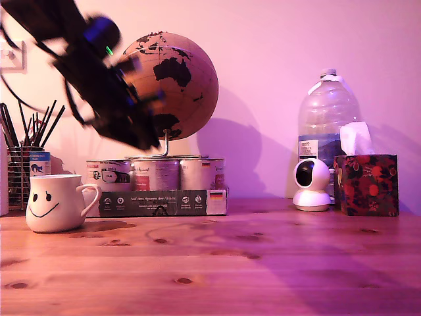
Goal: Pick up the coffee capsules from the table one by one and drop them inside the nearest coffee cup
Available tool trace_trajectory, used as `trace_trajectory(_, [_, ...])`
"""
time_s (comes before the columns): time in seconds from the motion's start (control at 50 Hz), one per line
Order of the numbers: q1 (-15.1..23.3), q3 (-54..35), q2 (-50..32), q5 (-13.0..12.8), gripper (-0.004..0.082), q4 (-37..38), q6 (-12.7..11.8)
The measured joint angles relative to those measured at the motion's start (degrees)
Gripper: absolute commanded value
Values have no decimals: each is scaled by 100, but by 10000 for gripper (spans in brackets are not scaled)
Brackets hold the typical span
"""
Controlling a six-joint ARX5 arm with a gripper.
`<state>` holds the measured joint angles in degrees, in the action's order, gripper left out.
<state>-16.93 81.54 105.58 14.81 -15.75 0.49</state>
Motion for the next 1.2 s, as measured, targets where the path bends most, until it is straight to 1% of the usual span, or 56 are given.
trace_trajectory(0.02, [35, -55, -79, 2, 181, 31, -33])
trace_trajectory(0.18, [457, -485, -577, -2, 181, 284, -37])
trace_trajectory(0.22, [560, -592, -660, -7, 181, 317, -68])
trace_trajectory(0.24, [610, -651, -699, -9, 181, 339, -162])
trace_trajectory(0.38, [964, -1086, -916, -33, 181, 428, -184])
trace_trajectory(0.52, [1189, -1384, -1080, -31, 180, 466, -186])
trace_trajectory(0.76, [1449, -1423, -1287, -42, 181, 352, -186])
trace_trajectory(0.88, [1502, -1423, -1287, -175, 181, 46, -186])
trace_trajectory(1.0, [1502, -1423, -1287, -439, 181, 31, -186])
trace_trajectory(1.06, [1499, -1423, -1287, -463, 181, -31, -186])
trace_trajectory(1.2, [1482, -1423, -1287, -669, 181, -345, -186])
